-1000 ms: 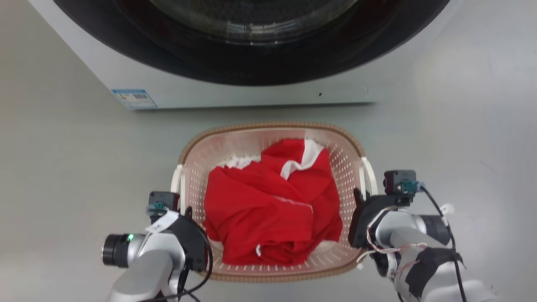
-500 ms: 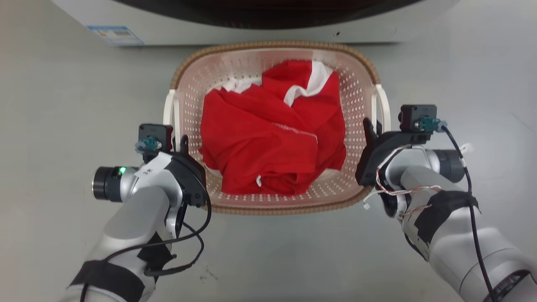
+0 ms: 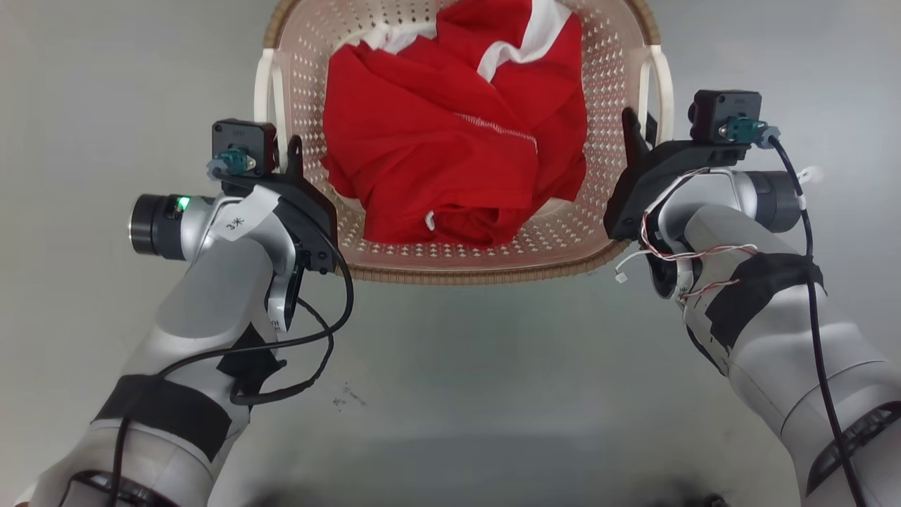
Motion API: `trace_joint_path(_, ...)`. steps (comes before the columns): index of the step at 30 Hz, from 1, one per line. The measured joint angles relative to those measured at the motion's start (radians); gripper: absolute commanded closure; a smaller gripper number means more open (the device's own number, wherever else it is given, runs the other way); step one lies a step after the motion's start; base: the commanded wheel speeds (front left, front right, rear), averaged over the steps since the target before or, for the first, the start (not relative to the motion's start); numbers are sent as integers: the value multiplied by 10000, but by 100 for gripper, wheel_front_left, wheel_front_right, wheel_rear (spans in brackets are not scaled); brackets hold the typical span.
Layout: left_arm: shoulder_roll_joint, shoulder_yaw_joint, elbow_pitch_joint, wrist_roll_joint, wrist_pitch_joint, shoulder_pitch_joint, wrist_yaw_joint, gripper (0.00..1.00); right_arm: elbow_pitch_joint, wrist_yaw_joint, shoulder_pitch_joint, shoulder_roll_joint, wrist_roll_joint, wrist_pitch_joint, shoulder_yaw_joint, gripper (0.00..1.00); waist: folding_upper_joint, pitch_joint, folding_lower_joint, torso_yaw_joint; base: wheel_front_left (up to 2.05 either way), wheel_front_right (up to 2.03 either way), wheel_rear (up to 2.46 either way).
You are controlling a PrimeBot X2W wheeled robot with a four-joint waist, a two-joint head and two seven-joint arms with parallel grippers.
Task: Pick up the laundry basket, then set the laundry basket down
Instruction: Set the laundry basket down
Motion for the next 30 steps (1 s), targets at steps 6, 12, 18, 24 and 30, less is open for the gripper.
trace_joint_path(6, -23, -12, 109, 63, -150, -135, -2, 100, 163, 86, -63, 29, -40, -127, -4, 100, 0, 683, 0, 50, 0, 0, 0)
trace_joint_path(12, -33, -4, 184, 77, -370, -407, 2, 100, 284, 174, -349, 44, -56, -349, -8, 100, -3, 1018, -3, 83, 0, 0, 0)
trace_joint_path(18, -58, -2, 328, 92, -554, -504, 2, 100, 353, 232, -438, 56, -128, -476, -10, 100, -4, 1115, -4, 83, 0, 0, 0)
trace_joint_path(24, -61, -6, 447, 123, -708, -625, 2, 80, 487, 261, -606, 121, -186, -535, -6, 32, -3, 1161, -3, 82, 0, 0, 0)
trace_joint_path(30, -82, -36, 583, 207, -780, -698, 2, 0, 640, 345, -603, 198, -201, -610, -2, 0, -3, 1054, -2, 81, 0, 0, 0)
